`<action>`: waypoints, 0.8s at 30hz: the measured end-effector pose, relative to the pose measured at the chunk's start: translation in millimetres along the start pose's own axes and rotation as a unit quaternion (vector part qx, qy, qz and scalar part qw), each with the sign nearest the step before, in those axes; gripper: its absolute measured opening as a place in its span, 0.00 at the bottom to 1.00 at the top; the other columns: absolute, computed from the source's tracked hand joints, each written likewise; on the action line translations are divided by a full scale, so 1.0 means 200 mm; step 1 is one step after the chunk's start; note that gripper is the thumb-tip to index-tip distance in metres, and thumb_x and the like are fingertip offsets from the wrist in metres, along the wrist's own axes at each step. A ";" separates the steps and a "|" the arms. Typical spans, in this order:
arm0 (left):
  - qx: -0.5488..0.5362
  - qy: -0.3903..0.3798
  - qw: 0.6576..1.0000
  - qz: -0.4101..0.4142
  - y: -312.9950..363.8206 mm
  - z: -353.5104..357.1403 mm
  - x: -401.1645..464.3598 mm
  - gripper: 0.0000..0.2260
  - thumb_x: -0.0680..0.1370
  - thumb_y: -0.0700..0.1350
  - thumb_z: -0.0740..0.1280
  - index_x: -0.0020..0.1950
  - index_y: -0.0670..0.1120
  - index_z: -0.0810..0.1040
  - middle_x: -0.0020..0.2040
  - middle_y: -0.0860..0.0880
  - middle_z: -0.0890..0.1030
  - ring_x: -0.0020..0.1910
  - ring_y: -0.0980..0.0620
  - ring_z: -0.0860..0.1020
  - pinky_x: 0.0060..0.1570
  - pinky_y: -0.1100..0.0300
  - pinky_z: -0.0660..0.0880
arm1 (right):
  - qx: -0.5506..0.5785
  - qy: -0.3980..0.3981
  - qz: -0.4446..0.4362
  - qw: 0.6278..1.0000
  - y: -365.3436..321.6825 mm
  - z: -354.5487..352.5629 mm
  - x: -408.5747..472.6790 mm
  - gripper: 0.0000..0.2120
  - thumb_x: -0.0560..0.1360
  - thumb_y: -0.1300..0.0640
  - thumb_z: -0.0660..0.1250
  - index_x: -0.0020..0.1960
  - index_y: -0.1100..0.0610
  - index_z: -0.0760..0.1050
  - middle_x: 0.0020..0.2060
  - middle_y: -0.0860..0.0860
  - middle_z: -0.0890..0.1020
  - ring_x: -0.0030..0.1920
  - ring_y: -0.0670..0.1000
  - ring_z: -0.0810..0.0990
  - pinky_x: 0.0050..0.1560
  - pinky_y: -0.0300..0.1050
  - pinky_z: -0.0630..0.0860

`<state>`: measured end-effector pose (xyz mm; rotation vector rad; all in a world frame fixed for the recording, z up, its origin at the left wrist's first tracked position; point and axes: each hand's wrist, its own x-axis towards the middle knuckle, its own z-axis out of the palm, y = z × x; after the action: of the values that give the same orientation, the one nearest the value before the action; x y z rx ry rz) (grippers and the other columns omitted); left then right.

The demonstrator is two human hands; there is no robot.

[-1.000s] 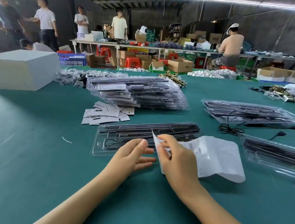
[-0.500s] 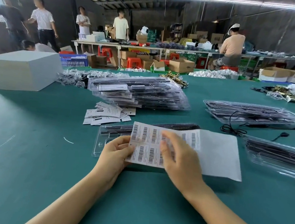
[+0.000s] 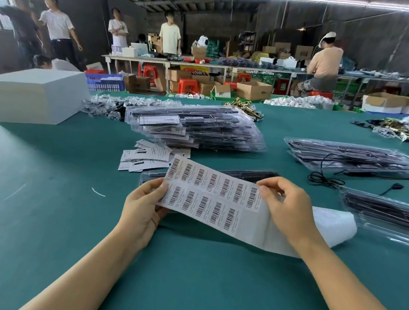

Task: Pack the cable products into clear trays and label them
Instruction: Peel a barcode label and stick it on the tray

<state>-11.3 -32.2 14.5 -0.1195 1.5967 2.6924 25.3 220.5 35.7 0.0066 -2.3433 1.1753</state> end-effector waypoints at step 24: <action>-0.080 -0.139 0.981 -0.112 -0.12 0.20 -0.19 0.15 0.70 0.38 0.70 0.56 0.43 0.80 0.55 0.44 0.83 0.52 0.48 0.83 0.42 0.57 0.81 | 0.024 0.052 -0.062 0.996 -0.13 0.21 -0.13 0.06 0.75 0.61 0.68 0.50 0.54 0.79 0.50 0.48 0.78 0.51 0.46 0.76 0.54 0.37 0.71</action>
<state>24.6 14.6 15.6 0.0694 1.2119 2.5260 35.8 167.0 23.9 0.1024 -2.1900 1.1440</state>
